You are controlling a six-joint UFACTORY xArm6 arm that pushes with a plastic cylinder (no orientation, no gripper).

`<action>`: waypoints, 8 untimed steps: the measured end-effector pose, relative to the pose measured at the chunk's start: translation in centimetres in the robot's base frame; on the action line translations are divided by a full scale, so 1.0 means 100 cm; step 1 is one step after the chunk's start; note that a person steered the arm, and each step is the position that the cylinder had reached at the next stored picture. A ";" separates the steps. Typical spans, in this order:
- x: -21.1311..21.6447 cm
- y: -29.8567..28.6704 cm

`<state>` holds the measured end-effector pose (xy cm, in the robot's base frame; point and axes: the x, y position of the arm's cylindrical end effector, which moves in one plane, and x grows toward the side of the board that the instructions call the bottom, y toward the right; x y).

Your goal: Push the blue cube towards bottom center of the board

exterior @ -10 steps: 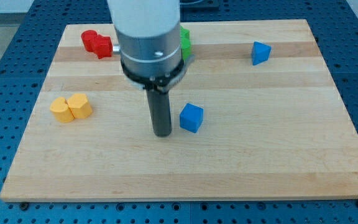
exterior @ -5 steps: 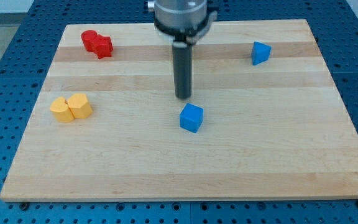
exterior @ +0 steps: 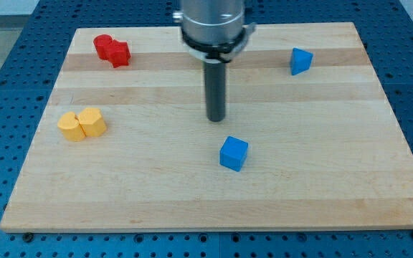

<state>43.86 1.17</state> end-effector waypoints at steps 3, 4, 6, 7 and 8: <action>0.053 0.005; 0.053 0.005; 0.089 0.005; 0.088 0.005; 0.067 0.029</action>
